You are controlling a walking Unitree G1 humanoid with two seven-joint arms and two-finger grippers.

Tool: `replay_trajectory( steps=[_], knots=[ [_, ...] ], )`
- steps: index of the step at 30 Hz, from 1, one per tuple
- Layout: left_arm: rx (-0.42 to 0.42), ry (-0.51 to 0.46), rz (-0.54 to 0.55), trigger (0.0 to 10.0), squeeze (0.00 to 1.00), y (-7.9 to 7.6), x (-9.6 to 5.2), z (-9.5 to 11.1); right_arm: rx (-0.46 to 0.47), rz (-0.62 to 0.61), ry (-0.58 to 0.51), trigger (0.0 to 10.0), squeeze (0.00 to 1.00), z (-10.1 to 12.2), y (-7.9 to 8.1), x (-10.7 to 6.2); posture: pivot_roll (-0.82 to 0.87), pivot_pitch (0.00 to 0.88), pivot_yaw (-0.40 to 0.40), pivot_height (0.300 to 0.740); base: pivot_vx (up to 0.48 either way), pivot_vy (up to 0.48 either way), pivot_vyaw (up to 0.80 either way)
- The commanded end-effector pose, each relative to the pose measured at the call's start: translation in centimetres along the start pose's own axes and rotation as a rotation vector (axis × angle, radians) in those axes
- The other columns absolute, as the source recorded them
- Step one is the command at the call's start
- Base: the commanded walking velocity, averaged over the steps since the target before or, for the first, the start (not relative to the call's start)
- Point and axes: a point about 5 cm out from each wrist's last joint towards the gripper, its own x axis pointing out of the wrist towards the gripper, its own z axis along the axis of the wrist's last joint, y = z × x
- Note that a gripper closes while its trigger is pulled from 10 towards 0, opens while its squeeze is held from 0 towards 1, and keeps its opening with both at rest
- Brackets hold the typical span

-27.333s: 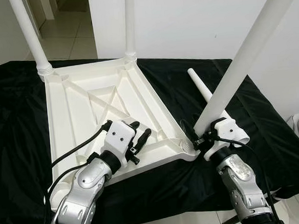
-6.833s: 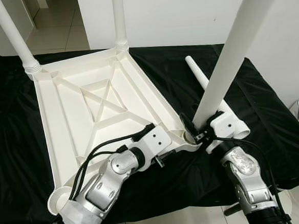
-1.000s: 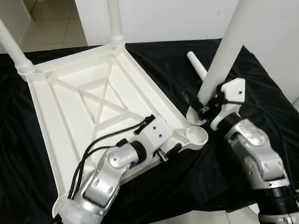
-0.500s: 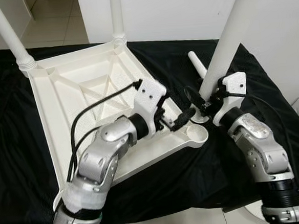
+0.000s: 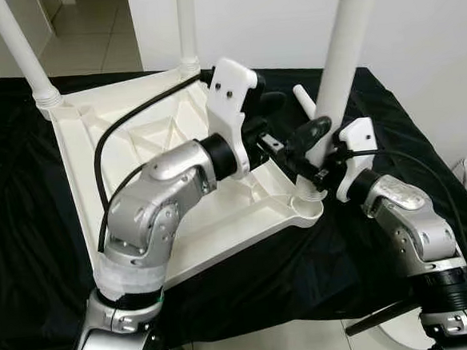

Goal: Building children table

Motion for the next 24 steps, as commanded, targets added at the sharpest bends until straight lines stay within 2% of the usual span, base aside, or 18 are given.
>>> replay_trajectory(
  steps=[1, 9, 14, 21, 22, 23, 24],
  knots=[
    [-0.01, 0.006, -0.09, 10.0, 0.0, -0.4, 0.5, 0.3, -0.027, 0.047, -0.001, 10.0, 0.0, 0.3, 0.2, 0.1, 0.07, 0.0, -0.029, 0.74, 0.0, 0.0, 0.0],
    [-0.02, 0.043, -0.103, 10.0, 0.0, -0.2, 1.7, 0.6, -0.06, 0.15, 0.01, 10.0, 0.0, 0.8, 1.1, 0.1, 0.06, 0.0, -0.011, 0.74, 0.0, 0.0, 0.0],
    [-0.016, 0.098, -0.052, 10.0, 0.0, 0.2, 2.9, 0.3, -0.095, 0.212, 0.061, 10.0, 0.0, 0.2, 1.5, 0.0, 0.05, 0.0, -0.024, 0.74, 0.0, 0.0, 0.0],
    [-0.031, 0.113, -0.029, 10.0, 0.0, 0.7, 2.9, 0.7, -0.106, 0.214, 0.065, 10.0, 0.0, 0.3, 1.3, 0.3, 0.04, 0.0, -0.022, 0.74, 0.0, 0.0, 0.0],
    [-0.04, 0.105, -0.026, 4.0, 0.0, 0.8, 2.8, 0.8, -0.107, 0.212, 0.064, 10.0, 0.0, 0.4, 1.2, 0.3, 0.04, 0.0, -0.02, 0.74, 0.0, 0.0, 0.0],
    [-0.048, 0.099, -0.022, 1.7, 0.0, 0.9, 2.7, 1.0, -0.109, 0.211, 0.064, 10.0, 0.0, 0.4, 1.2, 0.3, 0.04, 0.0, -0.018, 0.74, 0.0, 0.0, 0.0],
    [-0.048, 0.099, -0.022, 1.7, 0.0, 0.9, 2.7, 1.0, -0.109, 0.211, 0.064, 10.0, 0.0, 0.4, 1.2, 0.3, 0.04, 0.0, -0.018, 0.74, 0.0, 0.0, 0.0]
  ],
)
